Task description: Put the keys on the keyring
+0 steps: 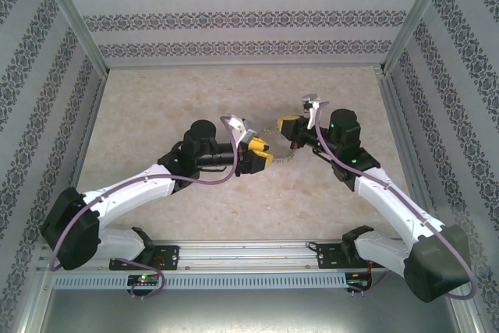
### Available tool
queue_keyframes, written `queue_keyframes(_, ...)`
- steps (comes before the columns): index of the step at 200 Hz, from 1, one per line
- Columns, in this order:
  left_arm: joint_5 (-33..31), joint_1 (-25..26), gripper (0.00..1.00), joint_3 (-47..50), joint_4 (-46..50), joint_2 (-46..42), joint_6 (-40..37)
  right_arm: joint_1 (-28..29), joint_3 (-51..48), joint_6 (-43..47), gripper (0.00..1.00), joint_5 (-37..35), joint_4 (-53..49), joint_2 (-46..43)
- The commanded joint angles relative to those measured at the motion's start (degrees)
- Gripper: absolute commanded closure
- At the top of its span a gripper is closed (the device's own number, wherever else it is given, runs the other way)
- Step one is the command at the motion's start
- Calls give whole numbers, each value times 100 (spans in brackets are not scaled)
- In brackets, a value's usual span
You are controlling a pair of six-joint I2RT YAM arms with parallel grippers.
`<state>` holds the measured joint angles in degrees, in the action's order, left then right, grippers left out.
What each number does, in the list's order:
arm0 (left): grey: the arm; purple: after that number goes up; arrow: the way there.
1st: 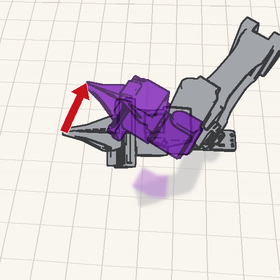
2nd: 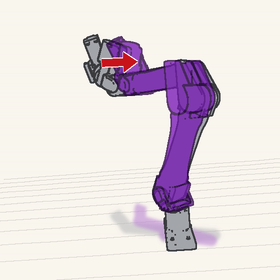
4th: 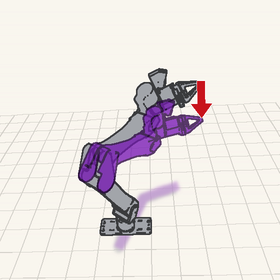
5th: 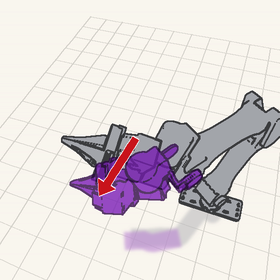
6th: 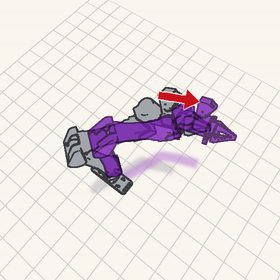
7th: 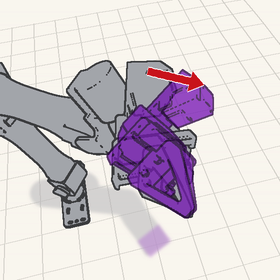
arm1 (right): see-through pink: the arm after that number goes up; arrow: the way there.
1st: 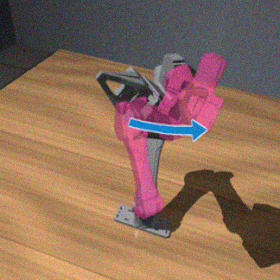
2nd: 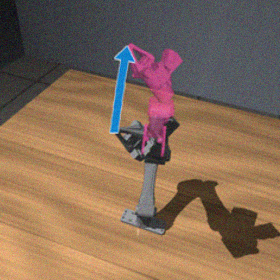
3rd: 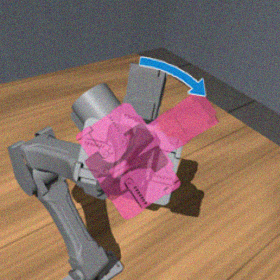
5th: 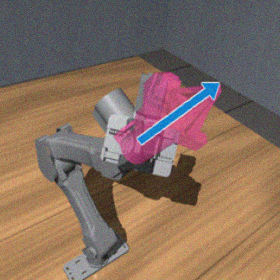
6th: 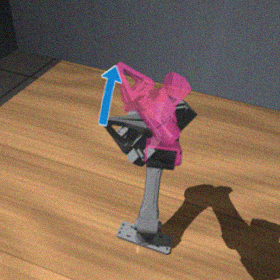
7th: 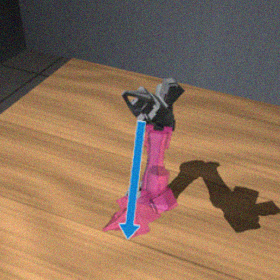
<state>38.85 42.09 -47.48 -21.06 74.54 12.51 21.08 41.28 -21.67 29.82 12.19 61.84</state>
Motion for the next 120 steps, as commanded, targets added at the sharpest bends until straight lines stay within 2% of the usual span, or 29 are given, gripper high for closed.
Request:
queue_keyframes(1, -214, 148, 55, 16, -276, -63, 104, 103, 253, 141, 100, -355, 47, 51)
queue_keyframes(41, -829, 167, 55, 219, -574, 292, 124, 206, 379, 194, 100, -305, -74, 101)
queue_keyframes(120, -1376, 15, 58, 27, -1089, 1168, 120, 263, 500, 316, 100, 81, -475, -241)
